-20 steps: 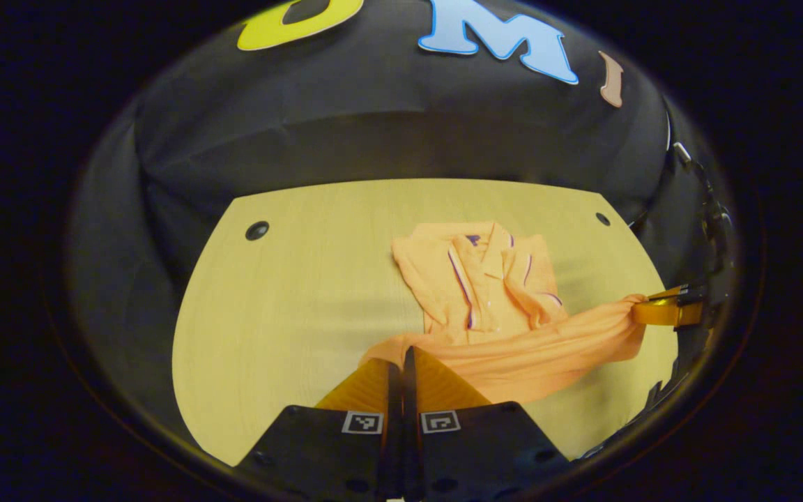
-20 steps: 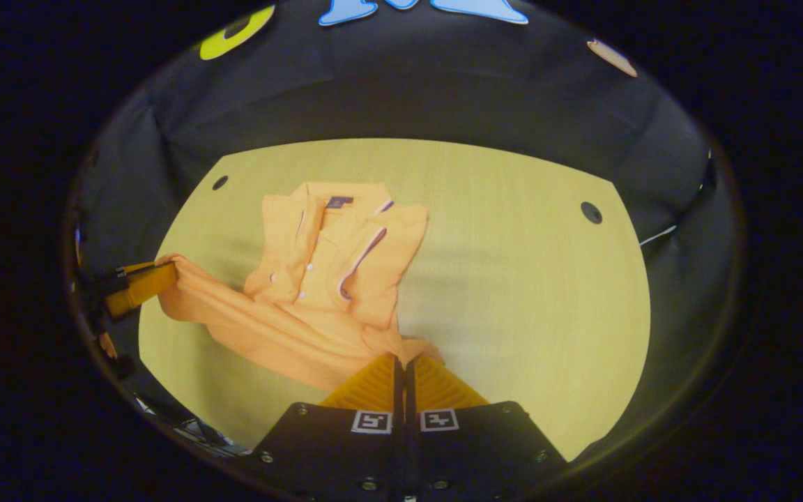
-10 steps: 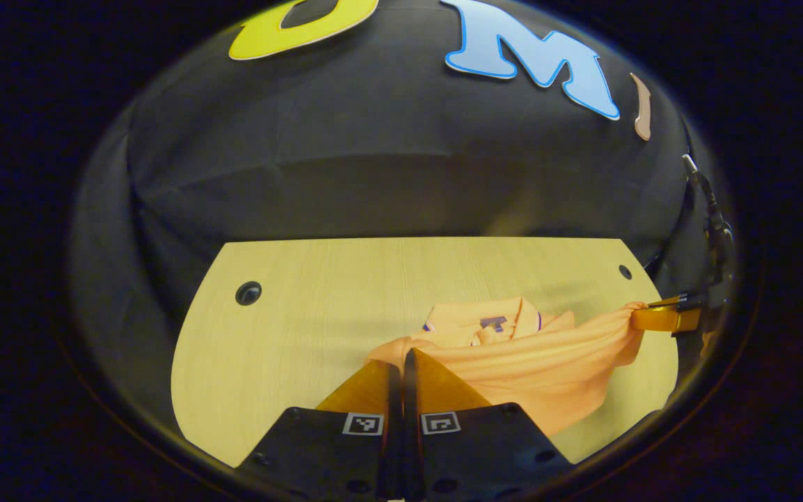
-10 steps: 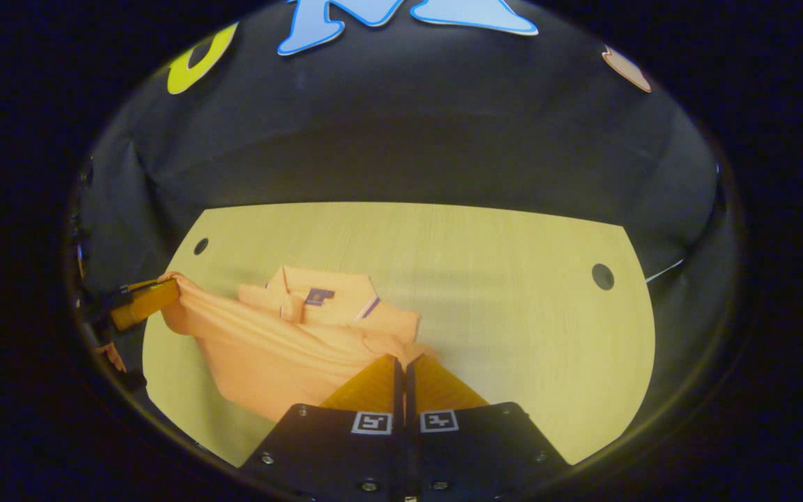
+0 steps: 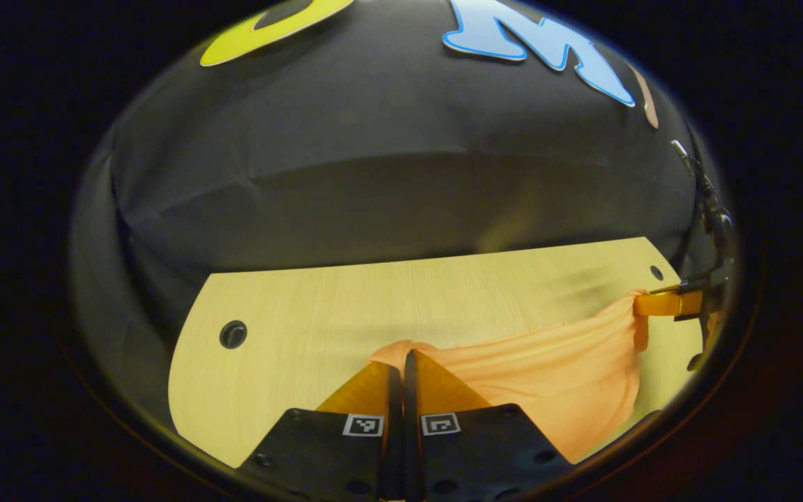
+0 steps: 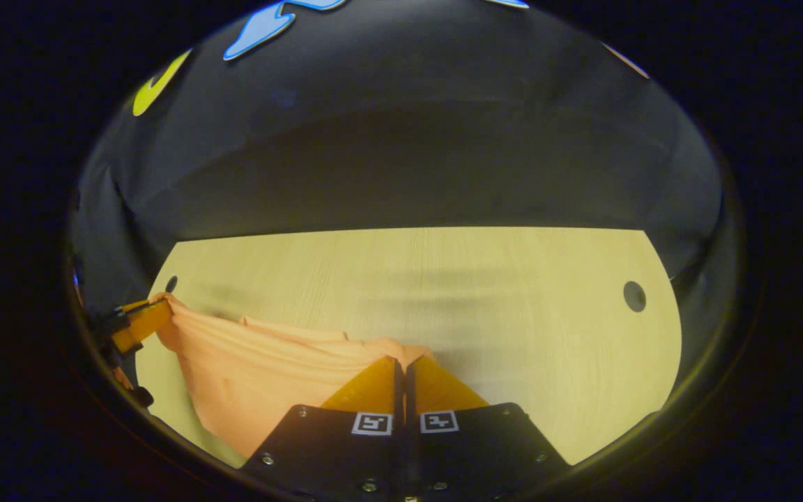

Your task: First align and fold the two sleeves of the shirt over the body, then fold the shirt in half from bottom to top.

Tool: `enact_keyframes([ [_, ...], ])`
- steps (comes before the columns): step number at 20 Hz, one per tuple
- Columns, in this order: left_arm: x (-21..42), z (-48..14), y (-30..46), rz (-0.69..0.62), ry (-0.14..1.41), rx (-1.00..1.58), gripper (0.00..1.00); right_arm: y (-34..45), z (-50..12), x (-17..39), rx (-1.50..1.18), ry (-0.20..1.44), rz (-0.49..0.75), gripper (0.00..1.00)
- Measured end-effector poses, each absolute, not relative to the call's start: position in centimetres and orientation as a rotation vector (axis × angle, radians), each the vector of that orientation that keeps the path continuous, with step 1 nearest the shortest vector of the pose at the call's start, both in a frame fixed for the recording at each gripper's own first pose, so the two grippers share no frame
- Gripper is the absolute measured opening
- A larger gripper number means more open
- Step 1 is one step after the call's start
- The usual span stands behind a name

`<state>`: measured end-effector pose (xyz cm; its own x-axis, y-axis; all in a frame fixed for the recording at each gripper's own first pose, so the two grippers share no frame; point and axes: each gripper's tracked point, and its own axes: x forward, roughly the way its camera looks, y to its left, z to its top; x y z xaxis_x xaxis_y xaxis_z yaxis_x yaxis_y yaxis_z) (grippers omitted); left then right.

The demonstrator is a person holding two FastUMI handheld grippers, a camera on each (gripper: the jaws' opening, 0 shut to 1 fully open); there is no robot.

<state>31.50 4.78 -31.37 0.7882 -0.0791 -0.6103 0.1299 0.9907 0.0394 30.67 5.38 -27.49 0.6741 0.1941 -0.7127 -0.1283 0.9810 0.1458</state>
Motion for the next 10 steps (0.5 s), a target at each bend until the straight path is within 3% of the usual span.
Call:
enact_keyframes([
  [10,32.9,-37.2,5.4,-0.085,0.705,0.021,0.06,5.6,-32.2,32.4,0.053,0.837,0.179,0.01],
])
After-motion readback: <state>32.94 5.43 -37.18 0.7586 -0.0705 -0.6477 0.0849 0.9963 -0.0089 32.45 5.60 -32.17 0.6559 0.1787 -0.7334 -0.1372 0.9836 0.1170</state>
